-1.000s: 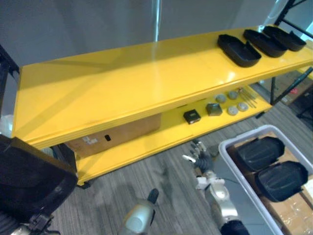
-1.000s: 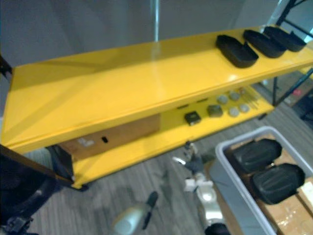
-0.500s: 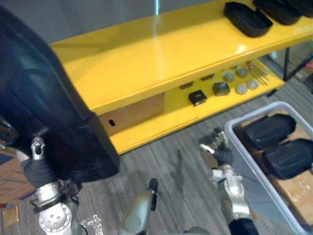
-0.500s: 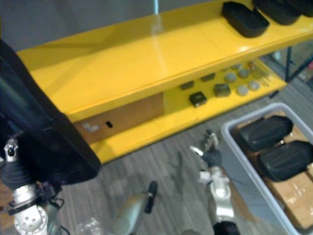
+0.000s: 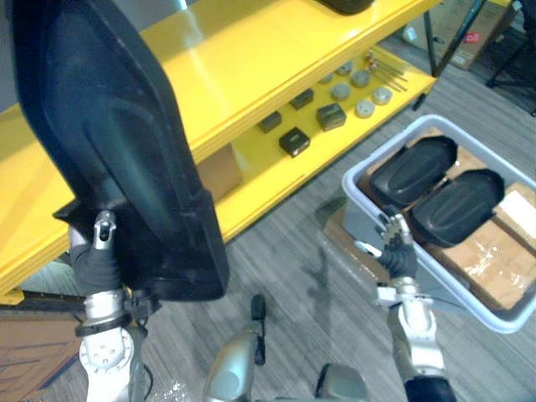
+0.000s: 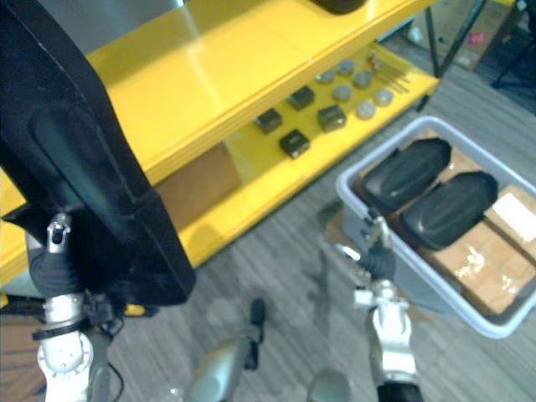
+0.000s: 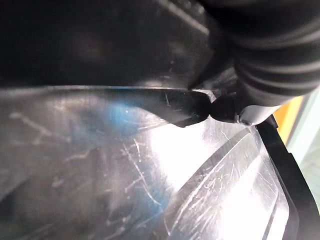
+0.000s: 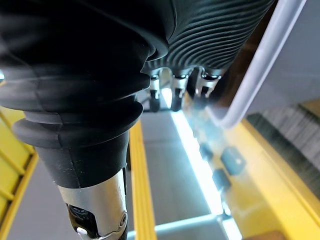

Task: Walk over and take plastic housings, then place them on the shelf

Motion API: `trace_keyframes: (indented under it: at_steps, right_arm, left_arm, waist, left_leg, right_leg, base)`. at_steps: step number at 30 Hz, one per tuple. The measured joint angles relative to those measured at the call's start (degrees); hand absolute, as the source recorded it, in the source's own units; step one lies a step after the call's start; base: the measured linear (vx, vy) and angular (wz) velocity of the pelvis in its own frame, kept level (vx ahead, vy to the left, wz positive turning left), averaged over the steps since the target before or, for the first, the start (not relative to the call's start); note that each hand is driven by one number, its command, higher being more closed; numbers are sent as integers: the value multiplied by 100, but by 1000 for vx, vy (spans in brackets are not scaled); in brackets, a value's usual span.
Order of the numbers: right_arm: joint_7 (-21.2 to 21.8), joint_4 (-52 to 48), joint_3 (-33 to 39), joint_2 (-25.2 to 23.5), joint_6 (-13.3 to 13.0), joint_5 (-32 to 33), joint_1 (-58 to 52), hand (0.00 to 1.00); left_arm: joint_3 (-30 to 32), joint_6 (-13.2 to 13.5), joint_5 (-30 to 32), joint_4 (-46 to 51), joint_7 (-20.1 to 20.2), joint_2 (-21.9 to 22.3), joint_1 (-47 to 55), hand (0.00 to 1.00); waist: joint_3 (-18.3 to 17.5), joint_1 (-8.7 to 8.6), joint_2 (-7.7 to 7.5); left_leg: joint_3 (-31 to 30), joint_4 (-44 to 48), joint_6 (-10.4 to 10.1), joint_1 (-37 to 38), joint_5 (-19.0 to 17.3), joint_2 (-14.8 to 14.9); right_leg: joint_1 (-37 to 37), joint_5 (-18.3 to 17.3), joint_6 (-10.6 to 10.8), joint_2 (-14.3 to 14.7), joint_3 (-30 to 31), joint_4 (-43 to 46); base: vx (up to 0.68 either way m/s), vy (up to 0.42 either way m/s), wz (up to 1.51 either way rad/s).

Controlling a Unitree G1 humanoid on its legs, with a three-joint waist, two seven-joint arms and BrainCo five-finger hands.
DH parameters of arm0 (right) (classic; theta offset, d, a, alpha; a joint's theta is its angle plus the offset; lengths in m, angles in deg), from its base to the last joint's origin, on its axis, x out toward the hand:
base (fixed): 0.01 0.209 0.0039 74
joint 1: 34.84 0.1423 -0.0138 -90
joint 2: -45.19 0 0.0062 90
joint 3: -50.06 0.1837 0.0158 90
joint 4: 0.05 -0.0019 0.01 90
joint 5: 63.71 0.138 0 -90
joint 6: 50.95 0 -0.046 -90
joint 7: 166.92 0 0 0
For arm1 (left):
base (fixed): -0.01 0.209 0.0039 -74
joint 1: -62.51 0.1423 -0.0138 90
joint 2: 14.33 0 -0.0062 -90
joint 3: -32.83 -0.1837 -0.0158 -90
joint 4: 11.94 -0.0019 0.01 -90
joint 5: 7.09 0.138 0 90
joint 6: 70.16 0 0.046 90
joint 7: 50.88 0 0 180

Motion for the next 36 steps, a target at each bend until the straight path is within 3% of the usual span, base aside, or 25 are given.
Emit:
trace_keyframes:
  at_steps: [3,4,5,6,7,9,11,12,15,16,18,19,21,23,24,25,27,30,32,34,36]
  right_arm:
    - [61,1,-135,-157,17,20,-48,0]
    - [52,0,-210,-163,-1,27,-106,0]
    - [41,-1,-223,-162,-7,26,-148,0]
    - [-46,-4,-237,-175,-25,26,-222,0]
    - [-164,-6,-224,-352,-33,70,-328,0]
    - [-320,10,-218,-505,-54,139,-335,0]
    - [-375,34,-216,-472,-168,131,-263,0]
    - [-422,32,-199,-439,-214,128,-188,0]
    - [-572,-142,203,-218,-237,143,25,0]
    - [-652,-277,426,-102,-240,253,25,0]
    - [-763,-483,747,-52,-241,319,-61,0]
    - [-851,-685,875,-59,-239,361,-147,0]
    - [-929,-1114,910,-67,-230,359,-309,0]
    - [-882,-1622,909,-91,-236,356,-358,0]
    - [-745,-1670,989,133,-226,345,-237,0]
    - [-662,-1669,1033,366,-225,311,-186,0]
    - [-660,-1661,1109,600,-231,209,-27,0]
    - [-851,-1647,1476,699,-271,91,81,0]
    - [-1259,-1706,1781,696,-415,-16,154,0]
    - [-1569,-1797,1899,674,-467,-59,171,0]
    - [-1956,-1888,1959,593,-507,-284,111,0]
  left_arm:
    - [53,-101,57,85,31,83,235,100]
    - [84,-155,83,121,89,172,398,100]
    - [124,-158,153,124,109,240,483,100]
    - [225,-163,264,126,138,330,658,100]
    - [323,-178,267,118,207,315,744,100]
    - [511,-184,267,146,295,253,773,100]
    - [728,-189,243,145,334,195,731,100]
    - [805,-189,213,144,335,197,715,100]
    - [842,-190,99,115,389,191,595,100]
    - [843,-183,-15,109,406,191,522,100]
    - [847,-169,-84,101,400,186,447,100]
    - [829,-149,-141,102,431,173,410,100]
    - [758,-145,-372,180,560,127,423,100]
    - [721,-148,-509,521,632,51,573,100]
    - [569,-117,-512,556,699,235,546,100]
    - [326,-155,-508,550,762,303,538,100]
    - [208,-157,-454,461,781,278,300,100]
    - [208,-153,-439,197,522,139,-388,100]
    - [194,-149,-417,8,221,53,-756,100]
    - [178,-151,-395,-12,96,-37,-779,100]
    - [73,-156,-396,-75,97,-34,-772,100]
  waist:
    - [113,104,-160]
    - [104,173,-154]
    - [75,205,-96]
    - [30,250,-10]
    - [-1,262,-76]
    - [-54,285,-142]
    - [-86,328,-130]
    - [-105,349,-109]
    - [-328,402,98]
    - [-377,348,183]
    - [-427,263,250]
    - [-460,180,223]
    - [-686,139,-34]
    - [-876,143,-364]
    - [-910,165,-171]
    - [-983,144,91]
    - [-950,80,234]
    - [-825,-26,323]
    - [-730,-86,234]
    - [-591,-150,35]
    - [-514,-199,-29]
  left_leg:
    - [4,1324,62,-268,-847,0]
    - [25,2279,150,-435,-1398,-1]
    - [28,2564,230,-441,-1677,20]
    - [-29,2821,184,-451,-2162,94]
    - [-160,2931,269,-464,-2339,32]
    - [-380,2731,319,-379,-2389,1]
    - [-628,2422,373,-156,-2330,-53]
    - [-700,2304,344,-44,-2317,-74]
    - [-1051,1982,309,222,-2302,-158]
    - [-1323,1880,310,415,-2303,-239]
    - [-1841,1886,224,717,-2390,-362]
    - [-2252,1955,90,899,-2509,-450]
    - [-2640,1956,-94,993,-2657,-549]
    - [-2041,2278,-181,716,-3031,-402]
    - [-1564,2725,-363,506,-3269,225]
    - [-1090,2776,-464,285,-3254,736]
    - [-525,2357,-722,247,-2887,1084]
    - [-305,1900,-740,275,-2502,995]
    - [-256,1586,-750,422,-2378,897]
    - [-101,1316,-750,549,-2271,860]
    - [-48,1241,-745,649,-2262,857]
  right_leg:
    - [409,-70,-48,-84,-107,-158]
    - [562,-130,-108,-93,-127,-87]
    - [574,-150,-148,-72,-145,84]
    - [413,-161,-183,-35,-126,760]
    - [125,-1,-416,-136,-90,1385]
    - [-322,509,-606,-223,-81,2183]
    - [-560,-32,-373,-112,-8,1969]
    - [-700,-136,-312,-11,137,1684]
    - [-1508,40,-99,242,935,749]
    - [-1670,253,134,247,1291,340]
    - [-1743,524,206,268,1805,110]
    - [-1750,540,241,285,2074,253]
    - [-1851,585,325,193,2230,556]
    - [-1719,1189,13,-36,1907,383]
    - [-1591,963,362,133,1474,486]
    - [-1465,913,271,259,1069,402]
    - [-1444,903,247,214,786,379]
    - [-1457,924,212,34,647,373]
    - [-1428,926,209,-49,681,279]
    - [-1409,987,184,-61,794,87]
    - [-1295,1041,197,-52,811,-54]
  base:
    - [129,70,-7]
    - [165,133,-19]
    - [206,140,-20]
    - [203,157,8]
    - [208,158,26]
    - [209,138,45]
    - [265,124,47]
    - [252,113,44]
    - [275,77,66]
    - [334,-19,132]
    - [380,-118,159]
    - [409,-284,191]
    - [399,-373,190]
    - [277,-397,150]
    - [212,-465,140]
    - [198,-432,123]
    - [138,-251,96]
    - [62,-85,53]
    - [56,0,5]
    - [41,14,-18]
    - [66,33,-16]
